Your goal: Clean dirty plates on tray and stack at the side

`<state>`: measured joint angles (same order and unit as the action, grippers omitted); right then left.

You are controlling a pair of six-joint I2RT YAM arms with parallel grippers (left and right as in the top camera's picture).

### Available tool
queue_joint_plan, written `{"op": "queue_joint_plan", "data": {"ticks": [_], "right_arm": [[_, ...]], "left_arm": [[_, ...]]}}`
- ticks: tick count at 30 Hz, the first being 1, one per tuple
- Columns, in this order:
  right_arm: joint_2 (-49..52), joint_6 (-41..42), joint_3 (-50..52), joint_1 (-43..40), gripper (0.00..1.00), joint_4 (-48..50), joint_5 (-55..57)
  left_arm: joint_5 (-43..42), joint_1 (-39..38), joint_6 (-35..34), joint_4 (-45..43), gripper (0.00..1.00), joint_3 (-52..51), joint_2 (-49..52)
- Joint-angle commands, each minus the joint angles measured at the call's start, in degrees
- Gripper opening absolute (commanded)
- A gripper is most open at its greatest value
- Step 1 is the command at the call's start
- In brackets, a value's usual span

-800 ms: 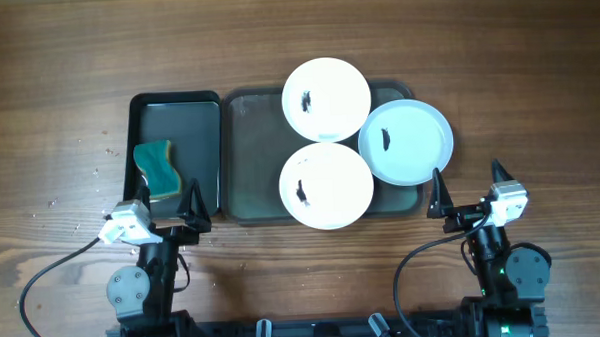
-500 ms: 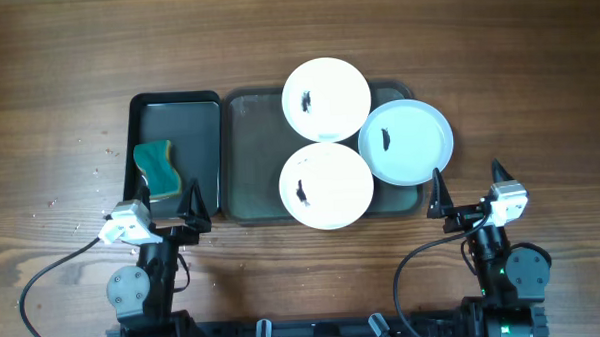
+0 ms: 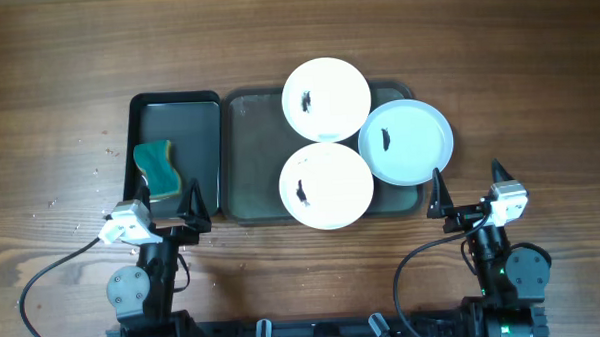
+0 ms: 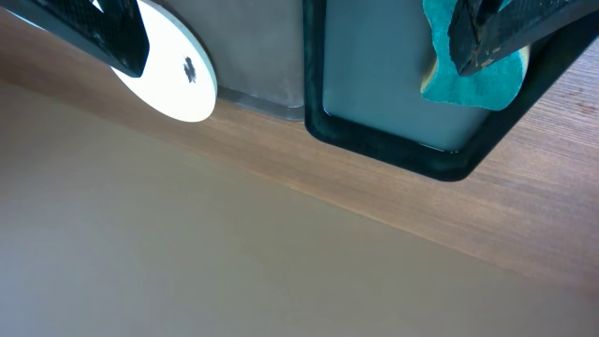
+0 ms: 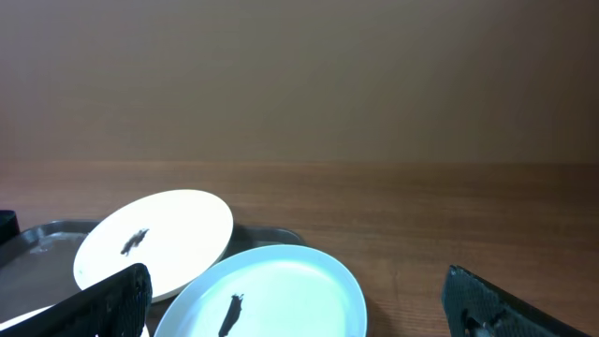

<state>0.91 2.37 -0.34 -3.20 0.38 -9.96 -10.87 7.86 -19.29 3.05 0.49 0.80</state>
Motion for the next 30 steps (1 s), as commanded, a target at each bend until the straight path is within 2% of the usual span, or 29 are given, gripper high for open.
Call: {"op": "queue_joint_plan", "data": {"ticks": [1, 27, 30], "right_arm": [[0.1, 0.6, 0.0, -0.1, 1.00, 0.2, 1.2], [0.1, 0.6, 0.0, -0.1, 1.00, 0.2, 1.2], [0.1, -2.8, 0.0, -0.1, 0.99, 0.3, 4.2]], "left_arm": [[0.7, -0.2, -0.5, 0.4, 1.00, -0.2, -0.4], [0.7, -0.2, -0.5, 0.4, 1.00, -0.2, -0.4], [0.7, -0.2, -0.5, 0.4, 1.00, -0.2, -0.4]]}}
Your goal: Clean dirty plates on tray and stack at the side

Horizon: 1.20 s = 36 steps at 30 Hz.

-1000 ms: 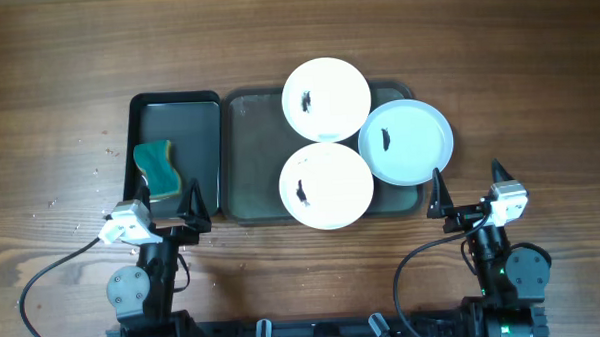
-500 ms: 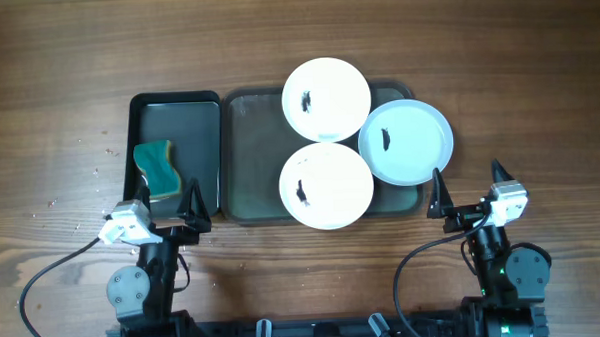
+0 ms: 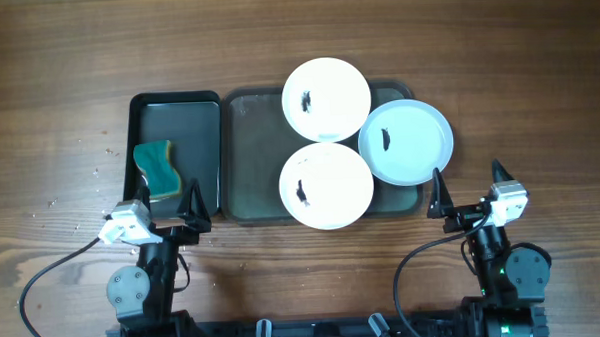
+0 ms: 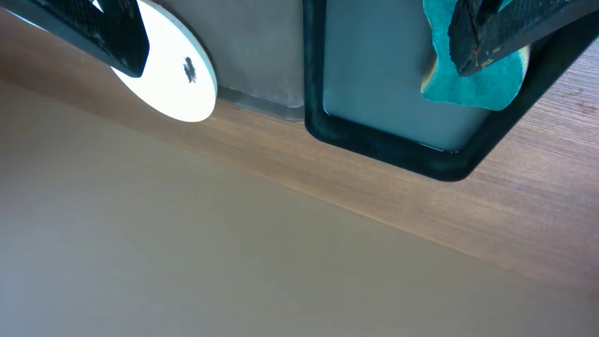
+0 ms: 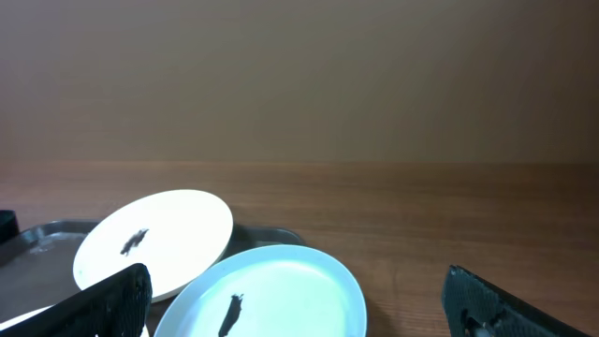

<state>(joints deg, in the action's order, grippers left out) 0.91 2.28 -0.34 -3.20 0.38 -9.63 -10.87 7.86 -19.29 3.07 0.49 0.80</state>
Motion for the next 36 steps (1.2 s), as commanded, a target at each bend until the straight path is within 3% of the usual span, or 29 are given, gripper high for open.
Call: {"op": "queue_joint_plan", "data": {"ticks": [1, 9, 15, 19, 27, 31, 36], "right_arm": [[0.1, -3.8, 0.0, -0.1, 1.00, 0.2, 4.5], [0.1, -5.0, 0.0, -0.1, 1.00, 1.7, 5.2], [0.1, 11.3, 0.0, -0.1, 1.00, 2.5, -6.0], [0.1, 18.3, 0.0, -0.1, 1.00, 1.1, -7.1], [0.2, 20.7, 0.0, -0.1, 1.00, 1.1, -8.0], [0.6, 15.8, -0.1, -0.1, 1.00, 1.0, -11.7], [2.9, 15.7, -3.6, -0.1, 1.00, -0.8, -12.6]], "left_arm": [[0.7, -0.2, -0.5, 0.4, 1.00, -0.2, -0.4], [0.7, -0.2, -0.5, 0.4, 1.00, -0.2, -0.4], [0.7, -0.2, -0.5, 0.4, 1.00, -0.2, -0.4], [-2.3, -0.2, -2.0, 0.2, 1.00, -0.2, -0.4], [-4.2, -0.2, -2.7, -1.2, 1.00, -0.2, -0.4], [-6.8, -0.2, -3.3, -1.3, 1.00, -0.2, -0.4], [-12.2, -0.2, -5.2, 1.5, 1.00, 3.5, -0.4]]}}
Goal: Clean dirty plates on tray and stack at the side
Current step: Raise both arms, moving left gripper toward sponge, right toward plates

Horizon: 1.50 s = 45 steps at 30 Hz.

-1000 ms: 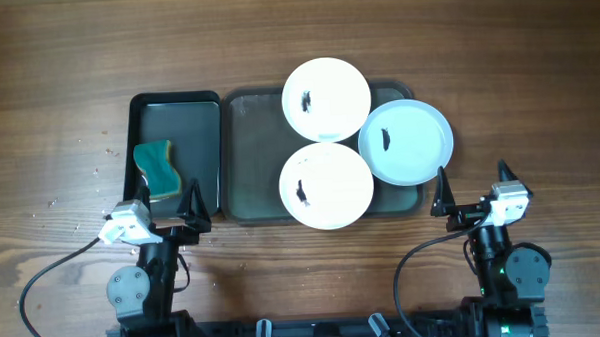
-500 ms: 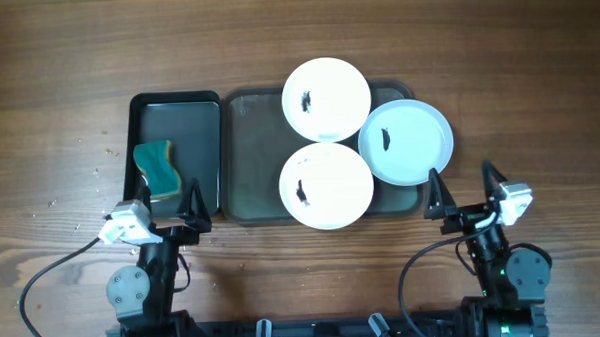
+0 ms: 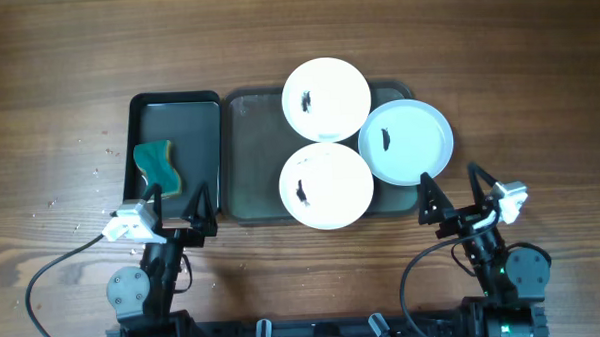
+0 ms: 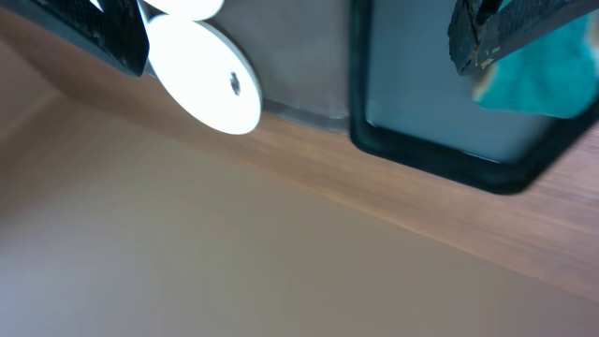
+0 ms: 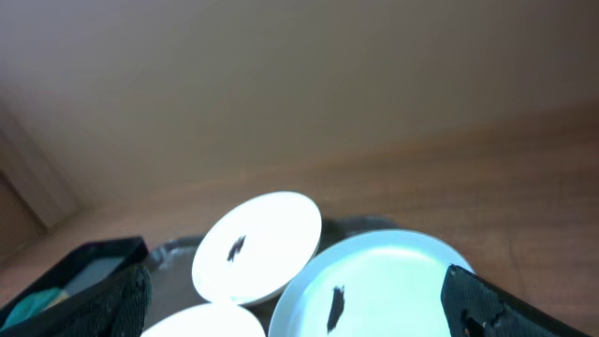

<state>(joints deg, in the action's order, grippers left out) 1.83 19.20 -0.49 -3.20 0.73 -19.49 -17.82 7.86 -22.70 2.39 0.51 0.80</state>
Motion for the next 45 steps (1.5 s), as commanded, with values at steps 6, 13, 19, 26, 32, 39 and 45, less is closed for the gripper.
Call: {"op": "queue_joint_plan", "data": {"ticks": [6, 13, 19, 26, 32, 39, 45], "right_arm": [[11.4, -4.2, -14.6, -0.1, 1.00, -5.5, -3.1], [30.1, -4.2, -33.8, -0.1, 1.00, -13.6, -9.5], [44.5, -8.7, -56.0, -0.1, 1.00, -35.0, -13.8], [57.9, -14.9, -74.6, -0.1, 1.00, -57.5, -8.8], [65.3, -10.8, -75.3, -0.1, 1.00, -62.6, -10.6], [70.9, -11.7, -75.1, 0.2, 0.88, -65.0, -13.4], [71.9, -11.0, -74.8, 4.7, 0.41, -65.2, -8.6]], "left_arm": [[-1.1, -0.2, -1.2, 11.7, 1.00, 17.8, 2.4], [-0.3, -0.2, 3.6, 25.3, 1.00, 39.2, 16.6], [0.2, -0.2, 10.2, 44.5, 1.00, 61.2, 33.4], [4.4, -0.2, 10.7, 64.6, 1.00, 80.0, 53.7], [-1.7, -0.2, 10.3, 69.5, 1.00, 82.5, 65.0], [-3.4, -0.2, 10.3, 71.3, 0.99, 82.5, 73.3], [-3.2, -0.2, 10.3, 72.3, 0.69, 82.3, 77.4]]}}
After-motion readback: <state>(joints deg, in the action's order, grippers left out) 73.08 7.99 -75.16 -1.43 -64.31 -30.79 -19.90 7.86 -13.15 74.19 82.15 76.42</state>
